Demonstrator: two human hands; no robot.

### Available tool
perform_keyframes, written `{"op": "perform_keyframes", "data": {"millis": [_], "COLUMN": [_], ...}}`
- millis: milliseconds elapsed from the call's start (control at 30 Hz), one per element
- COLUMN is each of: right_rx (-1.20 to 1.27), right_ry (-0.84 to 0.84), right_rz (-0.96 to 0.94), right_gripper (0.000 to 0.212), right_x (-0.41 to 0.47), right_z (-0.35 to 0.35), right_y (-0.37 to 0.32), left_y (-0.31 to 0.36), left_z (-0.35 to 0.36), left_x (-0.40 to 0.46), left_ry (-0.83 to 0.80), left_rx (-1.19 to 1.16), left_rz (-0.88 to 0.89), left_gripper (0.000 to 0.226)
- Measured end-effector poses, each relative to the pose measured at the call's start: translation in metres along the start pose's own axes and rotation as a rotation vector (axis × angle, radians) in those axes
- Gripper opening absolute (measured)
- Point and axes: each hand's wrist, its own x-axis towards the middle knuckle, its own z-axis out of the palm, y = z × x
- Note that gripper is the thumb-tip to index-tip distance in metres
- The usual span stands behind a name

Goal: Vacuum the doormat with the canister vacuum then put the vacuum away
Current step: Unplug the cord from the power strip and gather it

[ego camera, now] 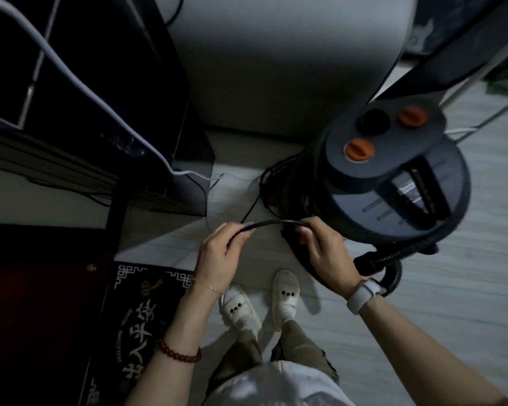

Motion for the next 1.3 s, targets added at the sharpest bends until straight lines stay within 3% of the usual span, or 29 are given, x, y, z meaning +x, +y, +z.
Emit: {"op": "perform_keyframes", "data": {"millis": [167, 333, 400, 467, 533, 600, 733, 933, 1033, 1133, 1200, 1300], "right_rx": [0.009, 0.283, 0.236, 0.159, 0.052, -0.052, -0.236, -0.245, -0.226, -0.122, -0.064, 0.016], "right_ry": [-0.178, -0.337, -0.451, -0.603, -0.664, -0.602, -0.440, -0.202, -0.181, -0.082, -0.087, -0.158], "right_rz": [0.048, 0.080, 0.076, 0.032, -0.047, -0.125, -0.140, -0.182, -0.077, 0.131, 0.264, 0.288], "right_gripper": [0.021, 0.058, 0.064, 0.058, 0.037, 0.028, 0.044, 0.040, 0.037, 0.030, 0.029, 0.026], "right_x": [-0.011, 0.017, 0.029, 0.034, 0.037, 0.040, 0.043, 0.032, 0.029, 0.019, 0.013, 0.010], "right_z": [-0.026, 0.001, 0.022, 0.043, 0.061, 0.072, 0.058, 0.004, -0.012, -0.030, -0.035, -0.017], "right_y": [-0.017, -0.037, -0.038, -0.043, -0.048, -0.050, -0.051, -0.071, -0.076, -0.062, -0.050, -0.033], "left_y": [0.030, 0.044, 0.040, 0.034, 0.027, 0.020, 0.021, 0.056, 0.072, 0.076, 0.066, 0.021], "left_z": [-0.014, -0.030, -0.037, -0.041, -0.043, -0.045, -0.047, -0.050, -0.053, -0.047, -0.035, -0.004], "left_x": [-0.009, 0.004, 0.000, -0.009, -0.015, -0.016, -0.006, 0.010, 0.019, 0.024, 0.024, 0.032], "left_ry": [0.016, 0.021, 0.045, 0.066, 0.087, 0.120, 0.127, 0.083, 0.035, -0.159, -0.272, -0.333], "left_rx": [-0.031, -0.062, -0.071, -0.078, -0.085, -0.092, -0.170, -0.317, -0.366, -0.413, -0.445, -0.492], "left_rz": [0.010, 0.048, 0.037, 0.014, -0.001, -0.030, -0.086, -0.042, 0.024, 0.033, -0.120, -0.752], "left_gripper": [0.027, 0.031, 0.031, 0.024, 0.020, 0.026, 0.025, 0.031, 0.024, 0.018, 0.030, 0.042]}}
